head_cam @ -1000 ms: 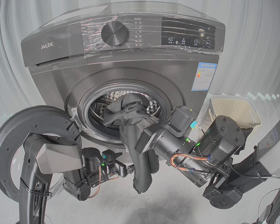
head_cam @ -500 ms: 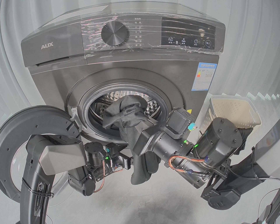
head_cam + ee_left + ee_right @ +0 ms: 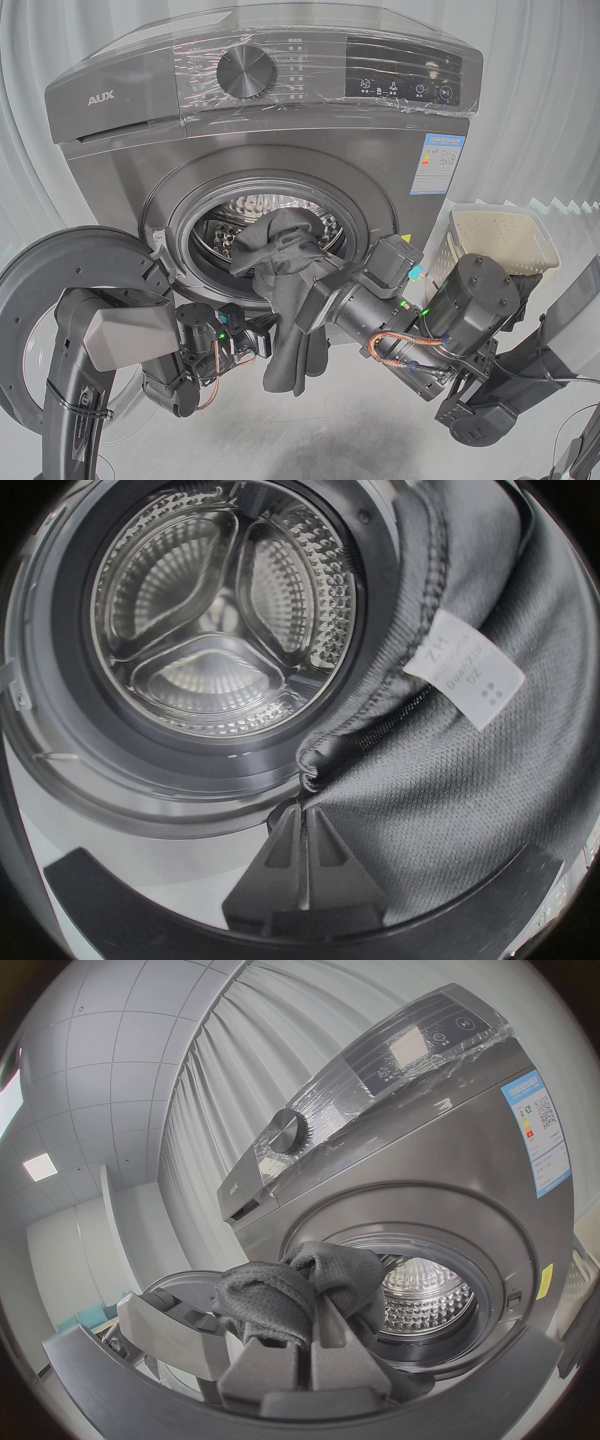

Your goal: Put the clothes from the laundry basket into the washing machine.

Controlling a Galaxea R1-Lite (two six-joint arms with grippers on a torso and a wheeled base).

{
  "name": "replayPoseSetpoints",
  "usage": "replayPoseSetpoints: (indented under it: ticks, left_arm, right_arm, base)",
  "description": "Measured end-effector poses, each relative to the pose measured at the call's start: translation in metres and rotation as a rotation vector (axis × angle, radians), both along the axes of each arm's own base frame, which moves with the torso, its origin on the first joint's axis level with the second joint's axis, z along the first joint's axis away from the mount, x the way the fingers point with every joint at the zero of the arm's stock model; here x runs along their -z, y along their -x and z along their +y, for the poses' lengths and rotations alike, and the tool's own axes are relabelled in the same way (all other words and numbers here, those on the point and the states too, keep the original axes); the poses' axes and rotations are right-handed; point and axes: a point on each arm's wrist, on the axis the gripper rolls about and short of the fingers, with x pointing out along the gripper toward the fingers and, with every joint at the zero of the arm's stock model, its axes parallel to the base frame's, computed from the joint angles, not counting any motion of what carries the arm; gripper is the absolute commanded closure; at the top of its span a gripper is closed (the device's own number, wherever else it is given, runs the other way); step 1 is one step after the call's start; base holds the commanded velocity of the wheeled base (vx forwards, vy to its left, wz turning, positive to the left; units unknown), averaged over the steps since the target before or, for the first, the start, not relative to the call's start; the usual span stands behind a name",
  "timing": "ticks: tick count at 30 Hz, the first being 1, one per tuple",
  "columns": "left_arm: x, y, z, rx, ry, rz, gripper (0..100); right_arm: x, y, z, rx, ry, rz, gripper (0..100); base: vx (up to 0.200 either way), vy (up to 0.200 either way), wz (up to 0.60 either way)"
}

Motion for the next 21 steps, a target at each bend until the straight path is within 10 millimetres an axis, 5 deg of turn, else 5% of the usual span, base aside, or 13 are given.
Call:
replayPoseSetpoints:
  ticks: [8, 21]
  left_arm:
    - [-0.016, 0.013, 0.026, -0.063, -0.013, 0.024, 100]
    - [-0.023, 0.041, 0.039, -0.055, -0.04, 0.088, 100]
  right_arm:
    - [0.003, -0.008, -0.011, 0.029, 0.014, 0.007, 100]
    - [0.002, -0.009, -0.012, 0.028, 0.013, 0.004, 100]
  base:
    - [0.0, 0.0, 0.0]
    - [0.0, 0.0, 0.0]
